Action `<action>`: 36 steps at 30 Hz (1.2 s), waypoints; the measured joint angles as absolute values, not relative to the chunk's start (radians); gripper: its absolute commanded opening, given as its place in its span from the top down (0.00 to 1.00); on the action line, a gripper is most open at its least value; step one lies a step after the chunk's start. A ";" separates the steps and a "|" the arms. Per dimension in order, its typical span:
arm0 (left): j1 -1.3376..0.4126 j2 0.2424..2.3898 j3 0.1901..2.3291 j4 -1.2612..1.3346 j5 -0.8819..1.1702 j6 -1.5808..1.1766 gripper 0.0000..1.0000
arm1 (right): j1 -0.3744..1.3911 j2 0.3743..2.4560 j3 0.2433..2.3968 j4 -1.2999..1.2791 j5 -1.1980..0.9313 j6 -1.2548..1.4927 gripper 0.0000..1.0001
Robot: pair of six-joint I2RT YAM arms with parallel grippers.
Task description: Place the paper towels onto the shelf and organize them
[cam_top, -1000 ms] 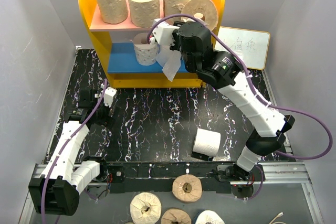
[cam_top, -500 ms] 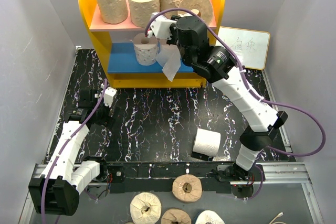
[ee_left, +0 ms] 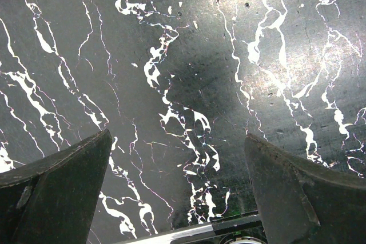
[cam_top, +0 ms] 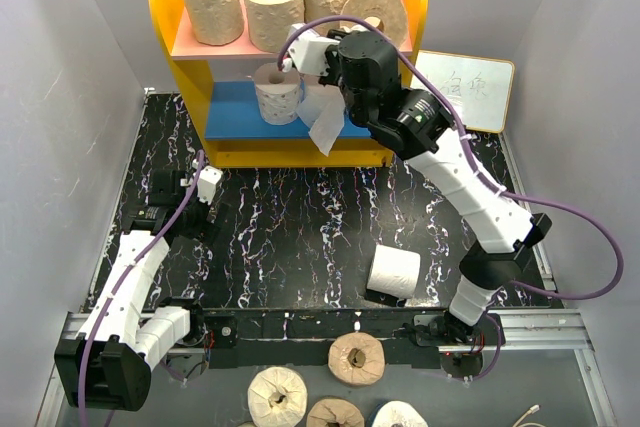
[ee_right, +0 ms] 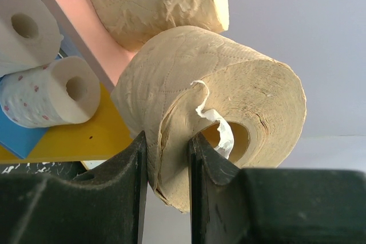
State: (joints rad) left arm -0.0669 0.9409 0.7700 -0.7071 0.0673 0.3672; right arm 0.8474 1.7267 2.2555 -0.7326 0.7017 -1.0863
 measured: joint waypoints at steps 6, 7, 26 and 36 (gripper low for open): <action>-0.067 0.941 0.770 -0.707 0.067 0.367 0.01 | 0.825 1.678 2.226 -0.721 0.705 -1.092 1.00; -0.067 0.941 0.770 -0.707 0.067 0.367 0.01 | 0.820 1.673 2.225 -0.722 0.706 -1.091 1.00; -0.066 0.941 0.770 -0.707 0.067 0.368 0.01 | 0.765 1.668 2.143 -0.643 0.677 -1.093 0.88; -0.066 0.941 0.770 -0.707 0.067 0.368 0.01 | 0.753 1.669 2.133 -0.555 0.672 -1.114 0.67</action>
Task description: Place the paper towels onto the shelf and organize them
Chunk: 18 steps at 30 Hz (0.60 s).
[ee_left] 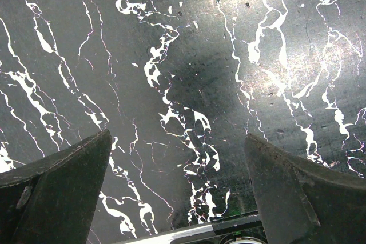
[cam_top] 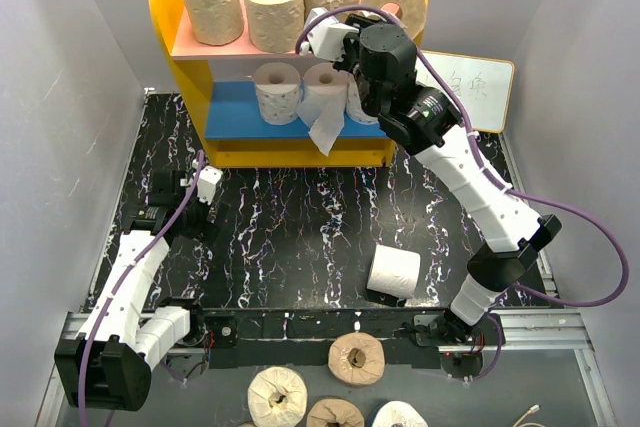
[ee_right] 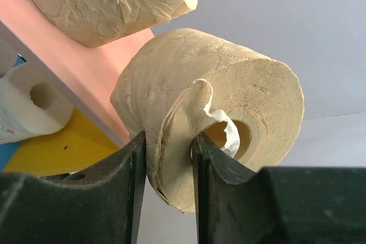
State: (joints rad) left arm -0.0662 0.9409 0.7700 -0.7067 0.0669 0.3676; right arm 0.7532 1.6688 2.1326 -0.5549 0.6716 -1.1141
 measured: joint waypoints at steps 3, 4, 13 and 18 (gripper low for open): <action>-0.066 0.941 0.770 -0.707 0.067 0.368 0.01 | 0.751 1.669 2.130 -0.540 0.667 -1.122 0.67; -0.066 0.941 0.770 -0.707 0.067 0.368 0.01 | 0.751 1.669 2.130 -0.538 0.665 -1.124 0.67; -0.066 0.941 0.770 -0.707 0.067 0.368 0.01 | 0.751 1.669 2.128 -0.516 0.658 -1.131 0.64; -0.066 0.942 0.770 -0.707 0.067 0.368 0.01 | 0.751 1.669 2.121 -0.492 0.655 -1.140 0.63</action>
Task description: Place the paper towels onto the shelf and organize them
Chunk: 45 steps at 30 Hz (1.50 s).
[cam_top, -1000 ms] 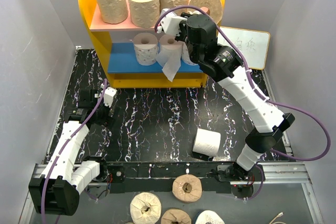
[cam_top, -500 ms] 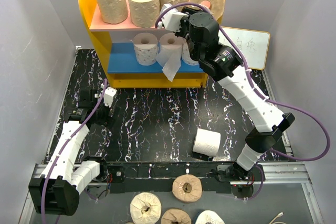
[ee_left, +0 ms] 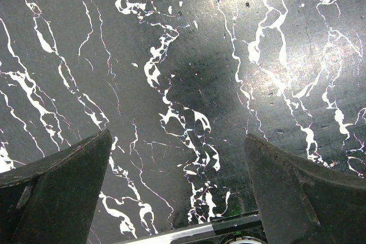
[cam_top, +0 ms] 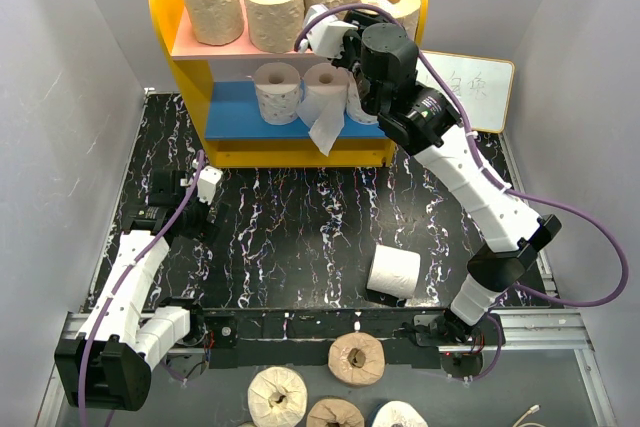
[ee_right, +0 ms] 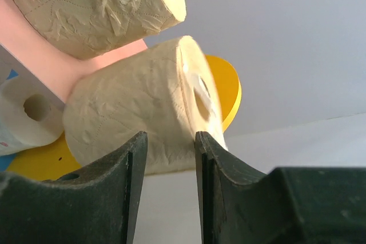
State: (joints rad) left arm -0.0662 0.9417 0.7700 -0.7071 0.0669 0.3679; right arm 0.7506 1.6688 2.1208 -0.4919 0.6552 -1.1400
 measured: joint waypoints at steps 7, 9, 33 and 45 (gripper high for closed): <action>-0.066 0.942 0.770 -0.707 0.067 0.368 0.01 | 0.750 1.668 2.111 -0.471 0.653 -1.147 0.63; -0.066 0.942 0.770 -0.707 0.067 0.368 0.01 | 0.749 1.668 2.111 -0.466 0.652 -1.151 0.63; -0.064 0.942 0.770 -0.707 0.067 0.370 0.01 | 0.648 1.724 1.967 -0.047 0.668 -1.257 0.01; -0.064 0.941 0.953 -0.830 0.275 0.429 0.01 | 1.202 1.291 1.575 0.014 1.119 -0.756 0.01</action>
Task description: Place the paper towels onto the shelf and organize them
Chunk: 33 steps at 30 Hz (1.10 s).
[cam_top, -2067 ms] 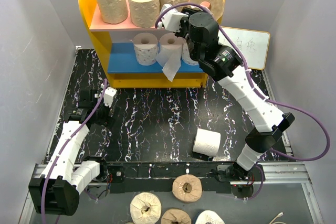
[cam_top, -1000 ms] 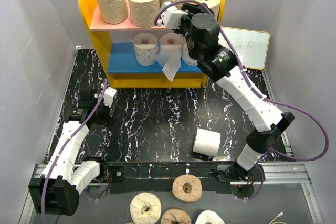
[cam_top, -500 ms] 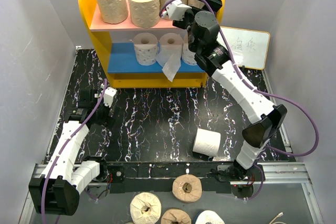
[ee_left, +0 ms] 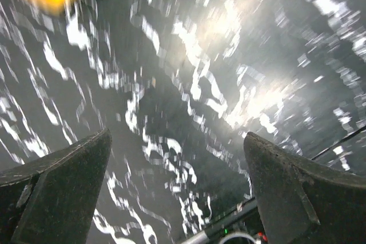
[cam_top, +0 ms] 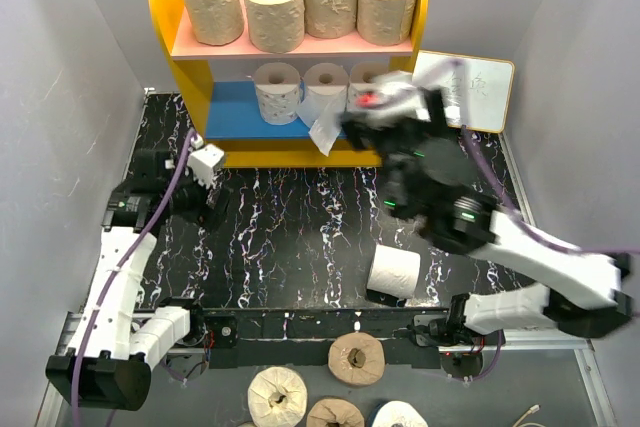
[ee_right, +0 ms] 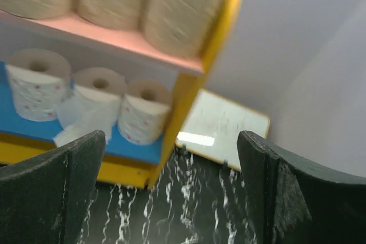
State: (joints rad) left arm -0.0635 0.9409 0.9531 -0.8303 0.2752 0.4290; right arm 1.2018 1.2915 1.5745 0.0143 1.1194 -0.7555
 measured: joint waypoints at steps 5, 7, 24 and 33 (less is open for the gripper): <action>-0.196 1.040 1.260 -0.834 0.495 0.403 0.01 | 1.174 0.796 1.212 -0.174 1.210 -0.242 0.02; -0.292 1.102 1.287 -0.780 0.591 0.334 0.01 | 1.174 0.593 1.101 -0.209 1.243 -0.080 0.02; -0.760 1.559 1.031 -0.183 0.870 -0.367 0.01 | 1.170 0.506 0.896 -0.900 1.419 0.774 0.01; -0.847 1.814 1.022 0.123 0.911 -0.617 0.01 | 1.172 0.512 0.794 -0.890 1.462 0.788 0.01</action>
State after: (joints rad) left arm -0.8474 1.8145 1.0218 0.1230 0.9108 -0.6167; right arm 1.1717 0.5117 0.7940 -0.8902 1.4616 0.7879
